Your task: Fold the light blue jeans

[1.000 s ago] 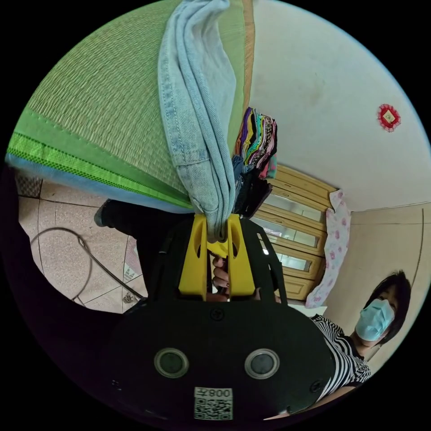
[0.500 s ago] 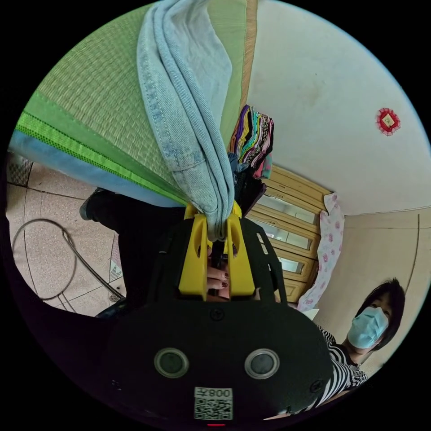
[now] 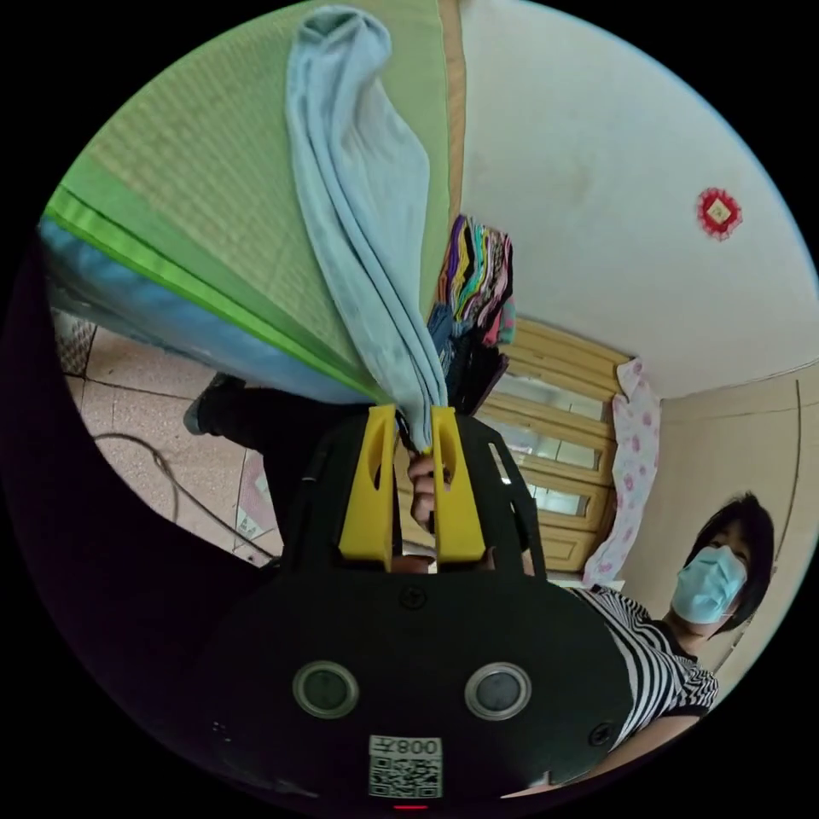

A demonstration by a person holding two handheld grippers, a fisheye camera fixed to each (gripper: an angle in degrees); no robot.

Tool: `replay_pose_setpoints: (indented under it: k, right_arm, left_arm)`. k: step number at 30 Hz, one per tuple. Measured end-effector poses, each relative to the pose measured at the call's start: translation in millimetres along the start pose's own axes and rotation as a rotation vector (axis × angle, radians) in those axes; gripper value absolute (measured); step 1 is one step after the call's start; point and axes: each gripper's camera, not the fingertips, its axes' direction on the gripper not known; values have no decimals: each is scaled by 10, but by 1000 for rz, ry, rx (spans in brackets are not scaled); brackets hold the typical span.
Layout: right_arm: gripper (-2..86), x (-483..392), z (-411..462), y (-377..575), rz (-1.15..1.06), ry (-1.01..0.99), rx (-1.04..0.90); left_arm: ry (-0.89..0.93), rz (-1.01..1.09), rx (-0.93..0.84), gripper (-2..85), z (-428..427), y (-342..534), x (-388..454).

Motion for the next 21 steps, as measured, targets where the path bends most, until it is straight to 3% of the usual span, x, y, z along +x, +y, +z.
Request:
replay_pose_setpoints:
  k: [7,21]
  right_arm:
    - [52,-160,-197,-146,-41,26,-11]
    - [47,-206,-204,-439,-87,48,-49]
  left_arm:
    - [39,-39,257,143,-164,-534,-187]
    - [62,-115,312,147,798,-1178,-359]
